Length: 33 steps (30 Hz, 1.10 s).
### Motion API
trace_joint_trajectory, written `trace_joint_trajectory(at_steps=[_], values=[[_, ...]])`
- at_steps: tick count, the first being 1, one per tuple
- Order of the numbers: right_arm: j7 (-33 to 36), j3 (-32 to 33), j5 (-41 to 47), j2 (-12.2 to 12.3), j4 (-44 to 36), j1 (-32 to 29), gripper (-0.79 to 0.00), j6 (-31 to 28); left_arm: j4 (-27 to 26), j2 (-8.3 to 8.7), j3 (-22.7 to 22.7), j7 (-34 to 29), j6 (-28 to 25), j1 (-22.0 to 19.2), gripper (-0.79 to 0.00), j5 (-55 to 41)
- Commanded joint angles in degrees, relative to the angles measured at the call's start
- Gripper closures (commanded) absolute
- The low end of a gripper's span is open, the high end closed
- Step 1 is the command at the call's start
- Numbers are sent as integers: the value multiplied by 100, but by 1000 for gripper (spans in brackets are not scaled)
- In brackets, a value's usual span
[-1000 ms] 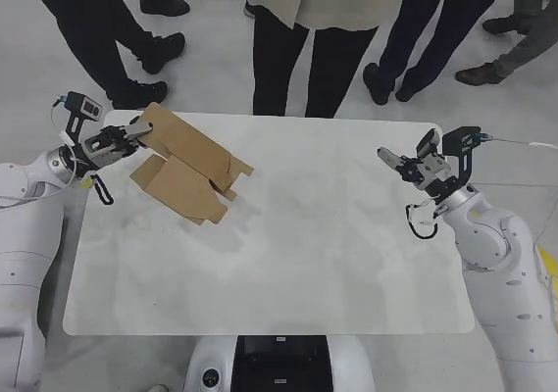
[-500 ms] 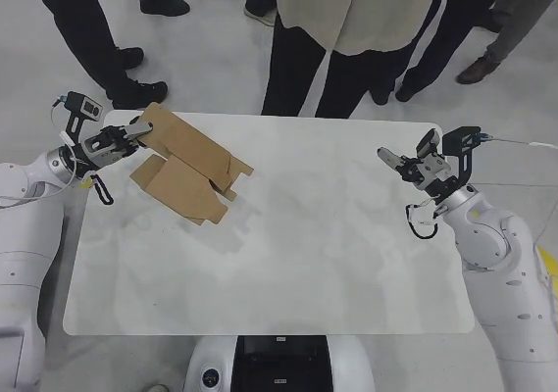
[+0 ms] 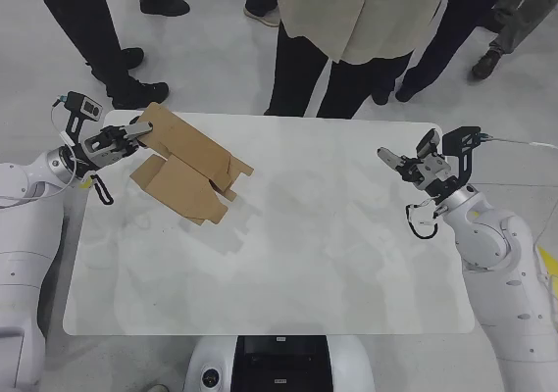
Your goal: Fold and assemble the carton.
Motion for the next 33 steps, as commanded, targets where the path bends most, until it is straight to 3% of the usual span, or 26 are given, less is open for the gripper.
trace_joint_trajectory(at_steps=[1, 12, 18, 28, 33], values=[[0, 0, 0, 0, 0, 0, -785, 0, 0, 0, 0, 0, 0, 0, 0, 0], [0, 0, 0, 0, 0, 0, -785, 0, 0, 0, 0, 0, 0, 0, 0, 0], [81, -48, 352, -10, -63, -92, -785, -35, -323, -18, 28, 433, 19, 159, 0, 157], [1148, -374, 2295, -42, -202, -105, -785, -140, -416, -91, 201, 679, -82, 131, 0, 104], [2304, -672, 3716, -61, -418, -63, -785, 530, -332, -128, 286, 750, -128, 63, 0, 83]])
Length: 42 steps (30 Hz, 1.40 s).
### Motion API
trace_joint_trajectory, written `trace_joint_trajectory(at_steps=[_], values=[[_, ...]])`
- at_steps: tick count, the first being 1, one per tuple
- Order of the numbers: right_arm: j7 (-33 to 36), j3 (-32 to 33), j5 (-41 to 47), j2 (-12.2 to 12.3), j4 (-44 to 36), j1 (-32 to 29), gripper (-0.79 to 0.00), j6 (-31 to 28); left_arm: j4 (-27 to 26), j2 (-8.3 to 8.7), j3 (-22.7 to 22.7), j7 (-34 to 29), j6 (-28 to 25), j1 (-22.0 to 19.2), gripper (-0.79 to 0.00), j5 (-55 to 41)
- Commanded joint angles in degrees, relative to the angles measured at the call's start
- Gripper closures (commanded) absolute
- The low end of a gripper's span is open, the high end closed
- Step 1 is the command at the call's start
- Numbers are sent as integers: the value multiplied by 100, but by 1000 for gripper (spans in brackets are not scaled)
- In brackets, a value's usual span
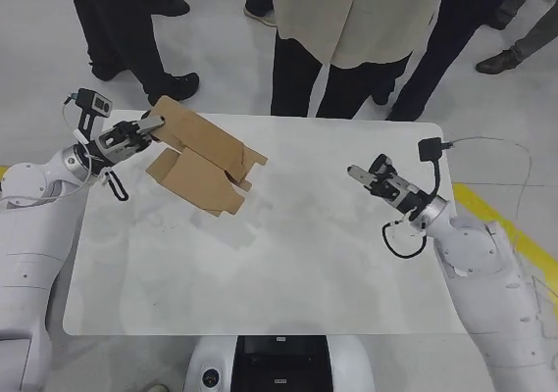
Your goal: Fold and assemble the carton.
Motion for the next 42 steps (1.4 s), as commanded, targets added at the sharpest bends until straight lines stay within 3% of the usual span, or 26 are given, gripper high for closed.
trace_joint_trajectory(at_steps=[1, 7, 13, 17, 32, 42], values=[[443, -39, 490, 7, -139, 10, -785, 193, 55, -15, 39, 30, -18, -32, 0, 3], [1229, -172, 1831, 1, -180, 34, -785, 695, 164, -70, 135, 194, -204, -96, 0, -20], [1515, -415, 2496, -31, -199, 157, -785, 939, 181, -146, 356, 293, -306, -189, 0, 42], [1413, -485, 2598, -48, -168, 205, -785, 889, 198, -205, 547, 226, -278, -251, 0, 6], [1413, -485, 2598, -48, -168, 205, -785, 889, 141, -207, 542, 342, -242, -209, 0, 29], [1591, -1332, 3555, -217, 118, 393, -785, 662, 16, -347, 858, 846, -106, -137, 0, -32]])
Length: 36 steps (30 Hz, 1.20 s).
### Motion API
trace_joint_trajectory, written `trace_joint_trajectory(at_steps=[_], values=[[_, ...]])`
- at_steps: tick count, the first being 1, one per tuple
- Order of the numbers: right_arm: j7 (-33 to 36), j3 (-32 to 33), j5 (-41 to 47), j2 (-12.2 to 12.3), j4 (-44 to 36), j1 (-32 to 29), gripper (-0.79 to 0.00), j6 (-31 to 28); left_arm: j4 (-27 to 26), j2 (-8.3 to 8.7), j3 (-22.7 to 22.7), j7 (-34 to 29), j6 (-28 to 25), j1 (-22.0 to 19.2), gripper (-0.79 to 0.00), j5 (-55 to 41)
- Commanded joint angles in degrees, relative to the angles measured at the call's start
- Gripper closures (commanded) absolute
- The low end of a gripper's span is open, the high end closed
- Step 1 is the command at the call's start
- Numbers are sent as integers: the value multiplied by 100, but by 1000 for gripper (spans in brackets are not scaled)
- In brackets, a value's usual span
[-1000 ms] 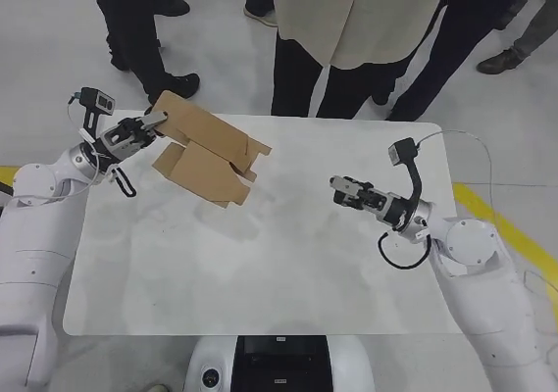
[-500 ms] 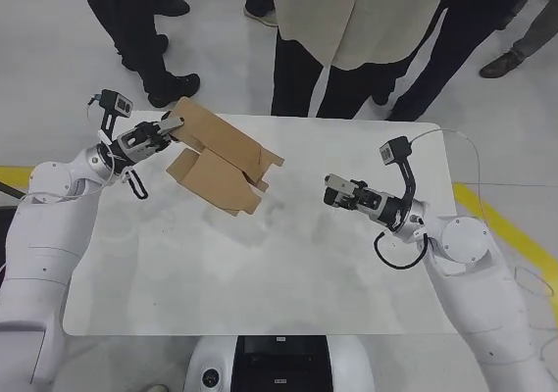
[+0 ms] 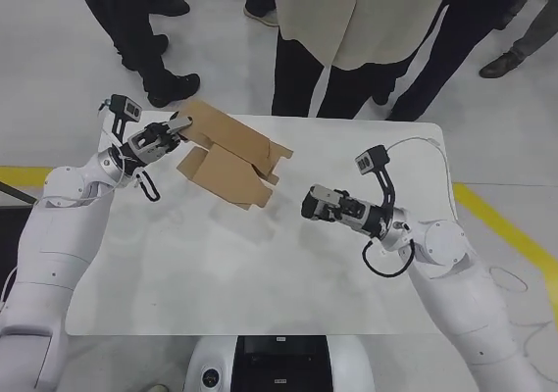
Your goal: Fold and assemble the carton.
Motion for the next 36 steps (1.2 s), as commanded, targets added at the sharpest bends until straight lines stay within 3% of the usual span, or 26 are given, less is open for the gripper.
trace_joint_trajectory(at_steps=[1, 10, 23, 36], values=[[-41, -219, 85, -47, 71, 76, -785, -56, 50, -40, 117, 24, -1, -60, 0, 20], [-387, -804, 243, -222, 220, 367, -785, -315, 370, -138, 293, -3, -122, -265, 0, 76], [-423, -841, 610, -300, 261, 492, -785, -457, 700, -188, 298, -48, -223, -411, 0, 325], [-597, -999, 1039, -437, 551, 674, -785, -646, 668, -260, 402, -65, -276, -411, 0, 446]])
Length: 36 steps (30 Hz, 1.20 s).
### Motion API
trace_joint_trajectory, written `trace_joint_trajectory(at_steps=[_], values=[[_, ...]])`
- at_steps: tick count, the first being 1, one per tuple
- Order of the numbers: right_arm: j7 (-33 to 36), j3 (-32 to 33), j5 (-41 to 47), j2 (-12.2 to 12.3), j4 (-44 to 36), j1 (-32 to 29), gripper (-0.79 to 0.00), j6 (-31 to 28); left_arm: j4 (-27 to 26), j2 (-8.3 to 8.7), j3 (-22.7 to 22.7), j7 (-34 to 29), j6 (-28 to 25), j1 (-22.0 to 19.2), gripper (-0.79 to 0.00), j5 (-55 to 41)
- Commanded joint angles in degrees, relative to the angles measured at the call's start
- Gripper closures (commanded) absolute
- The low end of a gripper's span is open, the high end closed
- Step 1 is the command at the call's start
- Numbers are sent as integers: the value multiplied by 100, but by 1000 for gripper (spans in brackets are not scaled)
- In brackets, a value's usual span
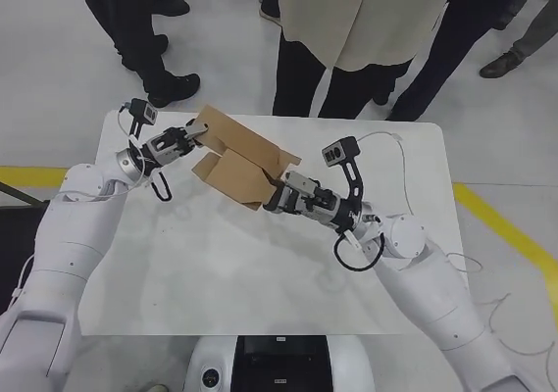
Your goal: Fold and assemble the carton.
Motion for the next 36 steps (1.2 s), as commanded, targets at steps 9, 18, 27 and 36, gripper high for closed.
trace_joint_trajectory(at_steps=[9, 18, 27, 36], values=[[-266, -135, -483, -62, 102, 72, -773, 164, -72, -28, -86, -121, 39, 80, 0, -274], [-389, -202, -774, -89, 22, -23, -499, 276, -120, -33, -213, -189, 67, 167, 0, -416], [-653, -170, -1225, -86, -70, -154, -212, 499, -218, -35, -313, -203, 49, 280, 0, -403], [-646, -104, -1442, -71, -212, -260, -74, 629, -493, -17, -478, -221, 51, 476, 0, -439]])
